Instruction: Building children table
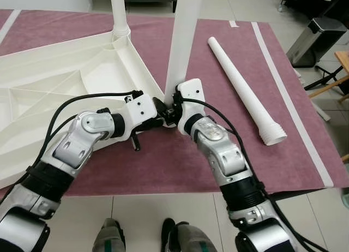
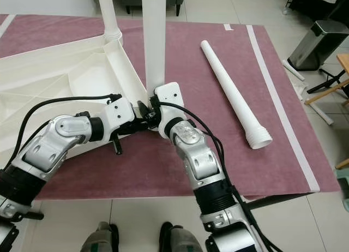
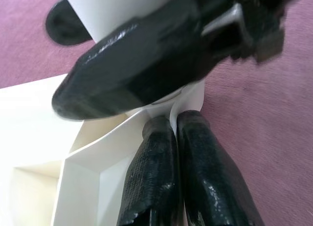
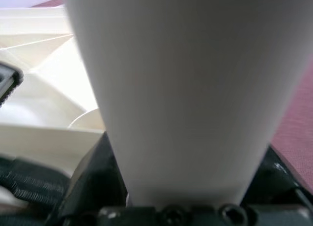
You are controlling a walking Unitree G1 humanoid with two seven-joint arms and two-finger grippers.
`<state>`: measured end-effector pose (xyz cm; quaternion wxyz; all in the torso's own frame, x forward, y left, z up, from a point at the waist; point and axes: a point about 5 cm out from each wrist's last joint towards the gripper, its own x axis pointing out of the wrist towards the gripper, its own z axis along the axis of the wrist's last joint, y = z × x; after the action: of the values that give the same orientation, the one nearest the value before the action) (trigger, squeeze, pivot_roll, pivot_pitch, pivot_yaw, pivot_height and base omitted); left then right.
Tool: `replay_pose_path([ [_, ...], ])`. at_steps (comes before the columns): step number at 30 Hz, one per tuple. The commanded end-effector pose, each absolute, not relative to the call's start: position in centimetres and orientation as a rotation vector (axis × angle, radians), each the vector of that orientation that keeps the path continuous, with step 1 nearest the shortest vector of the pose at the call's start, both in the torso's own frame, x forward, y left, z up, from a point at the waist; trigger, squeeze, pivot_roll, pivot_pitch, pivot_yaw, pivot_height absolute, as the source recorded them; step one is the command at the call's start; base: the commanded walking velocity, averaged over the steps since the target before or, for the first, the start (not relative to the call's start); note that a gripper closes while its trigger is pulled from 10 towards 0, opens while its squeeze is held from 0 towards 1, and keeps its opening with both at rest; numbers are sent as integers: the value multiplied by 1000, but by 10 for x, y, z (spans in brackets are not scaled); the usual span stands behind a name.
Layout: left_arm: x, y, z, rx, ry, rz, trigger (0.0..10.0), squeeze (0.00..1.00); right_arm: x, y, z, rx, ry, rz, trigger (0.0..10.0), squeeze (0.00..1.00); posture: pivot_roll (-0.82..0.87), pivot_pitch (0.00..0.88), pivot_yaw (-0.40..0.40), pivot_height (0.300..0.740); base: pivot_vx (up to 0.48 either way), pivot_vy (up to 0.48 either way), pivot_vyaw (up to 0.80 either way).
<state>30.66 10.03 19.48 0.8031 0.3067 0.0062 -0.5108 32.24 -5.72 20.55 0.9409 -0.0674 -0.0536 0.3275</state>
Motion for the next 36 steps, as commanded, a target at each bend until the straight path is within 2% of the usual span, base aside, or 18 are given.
replay_pose_path([
  [1,280,86,210,696,-101,-1329,0,0,310,-52,209,-149,-134,856,10000,0,139,197,-23,740,0,0,0],
  [4,271,89,208,708,-97,-1368,0,0,306,-57,210,-175,-140,934,10000,0,135,196,-27,740,0,0,0],
  [5,259,94,206,725,-82,-1415,0,0,299,-65,212,-214,-136,1062,10000,0,133,195,-35,740,0,0,0],
  [6,259,94,206,725,-82,-1415,0,0,299,-65,212,-214,-136,1062,10000,0,133,195,-35,740,0,0,0],
  [7,251,98,203,736,-70,-1448,0,0,293,-70,213,-240,-130,1153,10000,0,138,192,-38,740,0,0,0],
  [11,251,98,203,736,-70,-1448,0,0,293,-70,213,-240,-130,1153,10000,0,138,192,-38,740,0,0,0],
  [12,243,103,201,746,-53,-1471,0,0,289,-76,215,-255,-122,1234,10000,0,142,190,-41,740,0,0,0],
  [15,243,103,201,746,-53,-1471,0,0,289,-76,215,-255,-122,1234,10000,0,142,190,-41,740,0,0,0],
  [16,236,108,198,751,-33,-1490,0,0,286,-79,216,-266,-109,1310,10000,0,157,188,-54,740,0,0,0],
  [18,236,108,198,751,-33,-1490,0,0,286,-79,216,-266,-109,1310,10000,0,157,188,-54,740,0,0,0],
  [19,229,112,197,751,-15,-1502,0,0,284,-80,218,-259,-100,1387,10000,0,171,185,-62,740,0,0,0],
  [21,229,112,197,751,-15,-1502,0,0,284,-80,218,-259,-100,1387,10000,0,171,185,-62,740,0,0,0],
  [22,225,115,195,749,-2,-1504,0,0,281,-80,219,-249,-92,1448,0,0,177,182,-65,740,0,0,0],
  [28,226,114,196,736,-9,-1467,0,0,279,-78,215,-229,-74,1486,0,0,172,183,-63,740,0,0,0],
  [32,250,105,205,702,-66,-1348,0,0,299,-74,192,-295,4,1214,0,0,165,179,-58,740,0,0,0],
  [35,256,102,207,692,-77,-1325,0,0,305,-74,186,-315,22,1139,0,0,165,179,-58,740,0,0,0],
  [36,263,100,209,683,-86,-1303,0,0,311,-73,180,-335,50,1053,0,0,158,177,-51,740,0,0,0],
])
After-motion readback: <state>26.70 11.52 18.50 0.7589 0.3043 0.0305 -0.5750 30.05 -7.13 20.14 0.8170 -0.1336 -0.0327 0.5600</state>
